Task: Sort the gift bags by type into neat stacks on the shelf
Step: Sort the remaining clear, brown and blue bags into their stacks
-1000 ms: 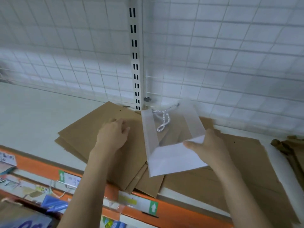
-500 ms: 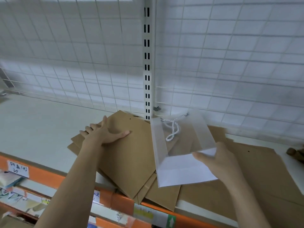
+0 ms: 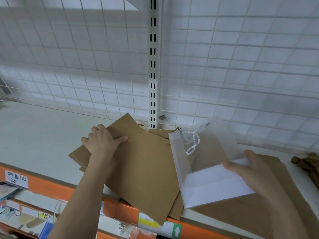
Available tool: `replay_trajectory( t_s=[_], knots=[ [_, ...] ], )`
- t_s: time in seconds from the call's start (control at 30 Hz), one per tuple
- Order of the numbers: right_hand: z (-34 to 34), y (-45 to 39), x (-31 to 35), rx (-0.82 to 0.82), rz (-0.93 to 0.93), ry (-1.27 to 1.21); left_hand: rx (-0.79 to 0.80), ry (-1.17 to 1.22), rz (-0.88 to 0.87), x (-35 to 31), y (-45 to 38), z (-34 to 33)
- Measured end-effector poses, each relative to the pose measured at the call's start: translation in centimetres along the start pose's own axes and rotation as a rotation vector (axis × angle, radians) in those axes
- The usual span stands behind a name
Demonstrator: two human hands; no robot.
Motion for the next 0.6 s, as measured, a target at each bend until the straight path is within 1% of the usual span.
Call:
replay_trajectory(
  t_s=[0.1, 0.17, 0.27, 0.33, 0.47, 0.6],
  knots=[
    [1.2, 0.5, 0.0, -0.032, 0.018, -0.046, 0.003, 0.038, -0.041, -0.7, 0.4, 0.5],
    [2.1, 0.8, -0.4, -0.075, 0.029, -0.043, -0.043, 0.069, -0.052, -1.0, 0.9, 1.4],
    [3.6, 1.0, -1.0, -0.189, 0.036, -0.044, -0.128, 0.123, -0.046, -1.2, 1.9, 2.9],
    [5.1, 1.4, -1.4, -0.292, 0.04, -0.064, -0.149, 0.184, -0.042, -1.6, 2.7, 3.5],
    [8.5, 2.3, -2.2, -0.457, 0.061, -0.156, -0.087, 0.306, 0.002, -2.6, 4.2, 3.2],
    [11.7, 3.4, -3.5, -0.563, 0.084, -0.236, -0.034, 0.366, 0.007, -4.3, 6.9, 2.1]
  ],
)
Point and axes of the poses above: each hand's wrist, its own y-axis away from the middle knuckle, its own z-axis out of the back of the hand, x = y × z, the point moved 10 cm from there along -y, towards the middle knuckle, and after that the axes turned 6 degrees about -x, right-handed, at the moved point
